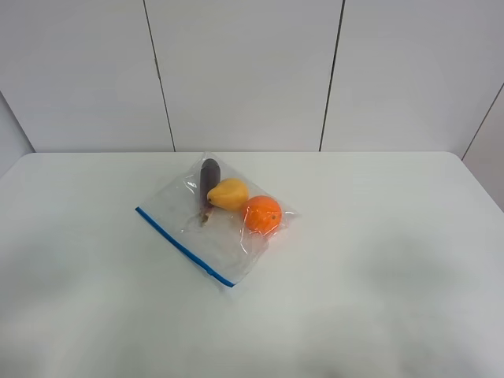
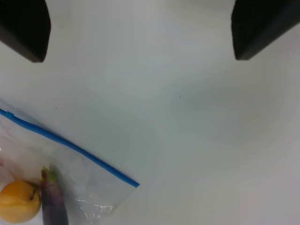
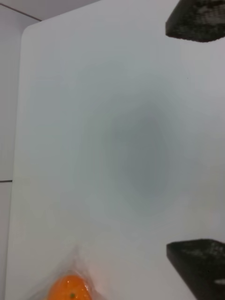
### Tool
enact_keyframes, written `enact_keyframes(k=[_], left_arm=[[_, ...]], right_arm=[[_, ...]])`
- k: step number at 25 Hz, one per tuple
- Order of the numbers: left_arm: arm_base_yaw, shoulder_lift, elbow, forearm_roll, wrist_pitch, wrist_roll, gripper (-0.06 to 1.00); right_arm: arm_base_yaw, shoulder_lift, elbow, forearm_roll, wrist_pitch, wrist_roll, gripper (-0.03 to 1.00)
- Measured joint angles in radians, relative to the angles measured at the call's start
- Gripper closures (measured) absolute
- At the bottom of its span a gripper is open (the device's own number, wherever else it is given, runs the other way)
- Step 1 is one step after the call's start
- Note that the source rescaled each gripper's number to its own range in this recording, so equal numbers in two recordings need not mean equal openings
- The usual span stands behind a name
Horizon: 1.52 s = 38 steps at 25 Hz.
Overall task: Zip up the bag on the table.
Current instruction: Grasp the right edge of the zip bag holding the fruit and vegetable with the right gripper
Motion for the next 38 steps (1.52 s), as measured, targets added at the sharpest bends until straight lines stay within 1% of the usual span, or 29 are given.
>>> enact_keyframes(k=[15, 24, 33, 38], left_arm=[[0.000, 0.000, 0.000, -0.001, 0.000, 0.000, -0.06], [0.000, 0.000, 0.000, -0.001, 0.000, 0.000, -0.06], [0.000, 0.000, 0.000, -0.001, 0.000, 0.000, -0.06], [0.000, 0.000, 0.000, -0.001, 0.000, 0.000, -0.06]], right_arm=[[0.000, 0.000, 0.000, 0.000, 0.000, 0.000, -0.03], [0.000, 0.000, 0.000, 0.028, 0.000, 0.000, -0.03], [0.000, 0.000, -0.008, 0.028, 0.000, 0.000, -0.03], [0.000, 0.000, -0.036, 0.039, -0.030, 0.009, -0.03]])
